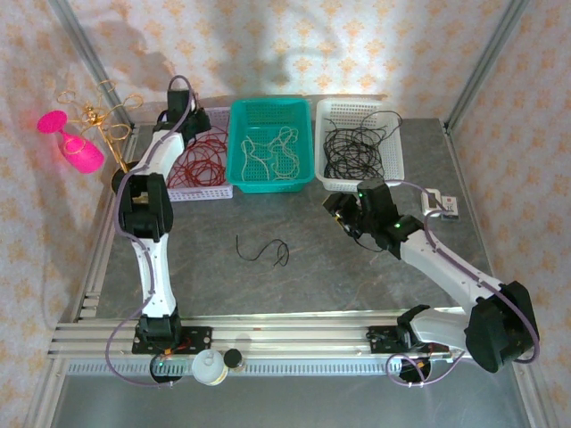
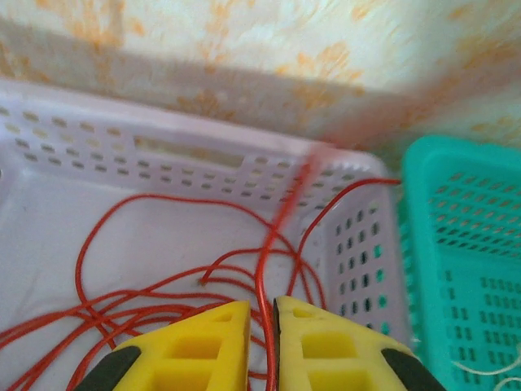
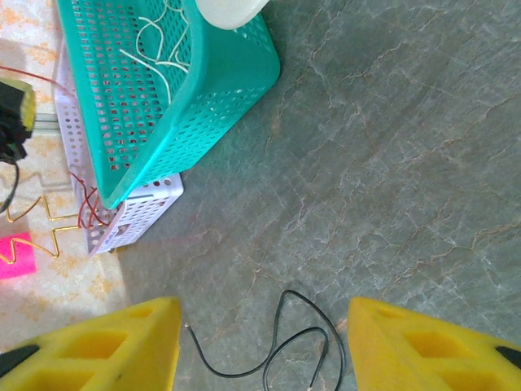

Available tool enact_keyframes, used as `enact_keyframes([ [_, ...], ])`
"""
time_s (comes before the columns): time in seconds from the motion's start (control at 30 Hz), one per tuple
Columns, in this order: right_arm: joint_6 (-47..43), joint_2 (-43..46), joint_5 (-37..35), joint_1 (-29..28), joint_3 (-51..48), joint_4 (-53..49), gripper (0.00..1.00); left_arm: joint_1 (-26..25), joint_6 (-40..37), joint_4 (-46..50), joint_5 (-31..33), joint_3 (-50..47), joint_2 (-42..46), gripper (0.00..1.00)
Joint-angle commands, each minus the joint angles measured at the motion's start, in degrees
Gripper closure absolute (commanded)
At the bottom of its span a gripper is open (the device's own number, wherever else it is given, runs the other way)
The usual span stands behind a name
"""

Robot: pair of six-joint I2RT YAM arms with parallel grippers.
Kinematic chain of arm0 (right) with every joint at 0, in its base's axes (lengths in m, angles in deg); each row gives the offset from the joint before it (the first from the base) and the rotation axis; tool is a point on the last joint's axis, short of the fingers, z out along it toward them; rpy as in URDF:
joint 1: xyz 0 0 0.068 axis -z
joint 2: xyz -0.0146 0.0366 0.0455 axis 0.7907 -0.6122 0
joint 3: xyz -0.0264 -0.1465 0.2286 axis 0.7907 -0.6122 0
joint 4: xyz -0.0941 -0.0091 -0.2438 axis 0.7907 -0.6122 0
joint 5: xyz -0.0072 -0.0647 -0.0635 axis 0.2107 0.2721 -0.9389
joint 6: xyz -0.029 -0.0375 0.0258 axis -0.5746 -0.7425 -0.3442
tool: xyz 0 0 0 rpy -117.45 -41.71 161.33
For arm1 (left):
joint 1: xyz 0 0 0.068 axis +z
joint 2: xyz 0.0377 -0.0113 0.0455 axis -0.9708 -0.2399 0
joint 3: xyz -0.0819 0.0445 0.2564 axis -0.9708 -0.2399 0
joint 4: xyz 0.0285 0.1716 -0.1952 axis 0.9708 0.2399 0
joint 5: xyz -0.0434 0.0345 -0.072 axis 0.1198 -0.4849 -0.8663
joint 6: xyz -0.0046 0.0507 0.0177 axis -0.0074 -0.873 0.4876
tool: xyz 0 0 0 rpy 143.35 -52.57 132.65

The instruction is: Untangle the cables

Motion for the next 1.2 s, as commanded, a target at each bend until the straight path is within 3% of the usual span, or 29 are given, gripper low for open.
enact_keyframes([
  [0.0, -2.3, -0.1, -3.2, -0.1, 0.6, -1.2, 0.43, 0.7, 3.5, 1.4, -0.2, -3.5, -1.8, 0.78],
  [0.13, -6.6, -0.1, -6.1, -0.1, 0.2, -3.1, 0.43, 0.7, 5.4, 2.9, 0.6, -4.3, -1.7, 0.56],
  [0.37, -15.4, -0.1, -10.4, -0.1, 2.1, -6.6, 0.43, 0.6, 7.3, 6.5, 1.5, -1.6, 5.2, 0.38],
  [0.53, -17.5, -2.3, -8.3, 0.1, 2.1, -5.1, 0.43, 0.6, 9.2, 13.1, 6.7, -1.6, 11.6, 0.33],
  [0.8, -19.1, -4.2, -5.6, 0.2, 0.7, -1.5, 0.43, 0.6, 12.7, 20.7, 16.1, -12.7, 24.8, 0.22],
  [0.97, -20.9, -7.0, -3.3, 0.4, 1.1, -0.2, 0.43, 0.7, 18.9, 23.4, 19.7, -18.3, 27.0, 0.21],
  [1.1, -21.6, -7.9, -2.8, 0.4, 1.1, 0.5, 0.43, 0.7, 19.1, 20.7, 17.4, -21.1, 26.2, 0.19],
  [1.17, -21.5, -7.8, -2.6, 0.5, 0.7, 1.2, 0.43, 0.7, 18.1, 22.2, 16.6, -17.9, 22.7, 0.20],
])
